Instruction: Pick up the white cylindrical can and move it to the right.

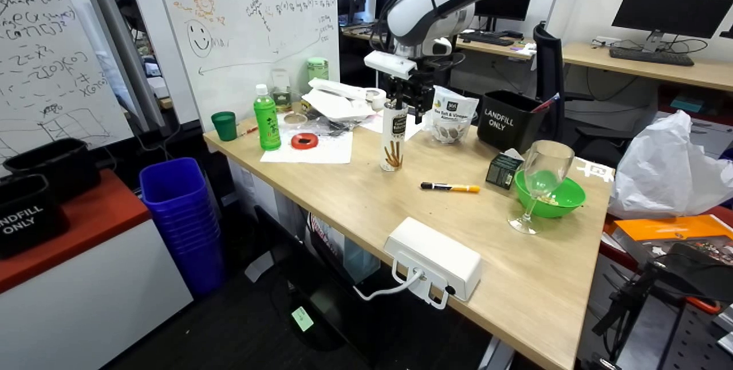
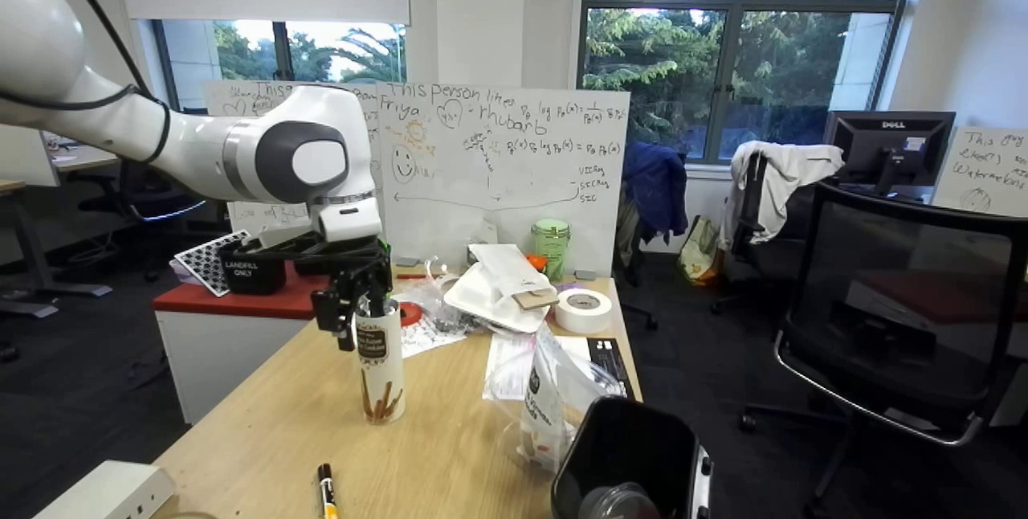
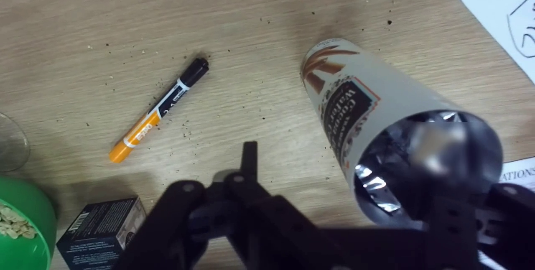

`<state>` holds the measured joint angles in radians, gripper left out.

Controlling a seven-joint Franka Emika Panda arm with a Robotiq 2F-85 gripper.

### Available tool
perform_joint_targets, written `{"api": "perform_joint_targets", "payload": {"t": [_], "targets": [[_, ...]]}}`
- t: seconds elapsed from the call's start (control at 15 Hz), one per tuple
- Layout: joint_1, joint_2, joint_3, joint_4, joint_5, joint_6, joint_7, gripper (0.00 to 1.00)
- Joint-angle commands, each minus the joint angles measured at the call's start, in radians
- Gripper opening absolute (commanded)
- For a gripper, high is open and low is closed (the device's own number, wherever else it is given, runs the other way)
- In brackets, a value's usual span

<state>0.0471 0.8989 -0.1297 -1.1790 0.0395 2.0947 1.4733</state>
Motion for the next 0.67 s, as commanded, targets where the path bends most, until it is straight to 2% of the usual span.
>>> {"api": "perform_joint_targets", "payload": {"t": [0.0,0.4,0.47,0.6], "targets": [[0.002,0.033,-0.007,0.048,-0.002,-0.039,0.032,0.46],[-0.005,0.031,-0.007,0.052,-0.001,-0.039,0.067,0.03],[-0.006,0.029,-0.007,0.050,0.000,-0.041,0.069,0.00],[-0.009,0.021,-0.003,0.040,0.007,-0.042,0.074,0.00]]}}
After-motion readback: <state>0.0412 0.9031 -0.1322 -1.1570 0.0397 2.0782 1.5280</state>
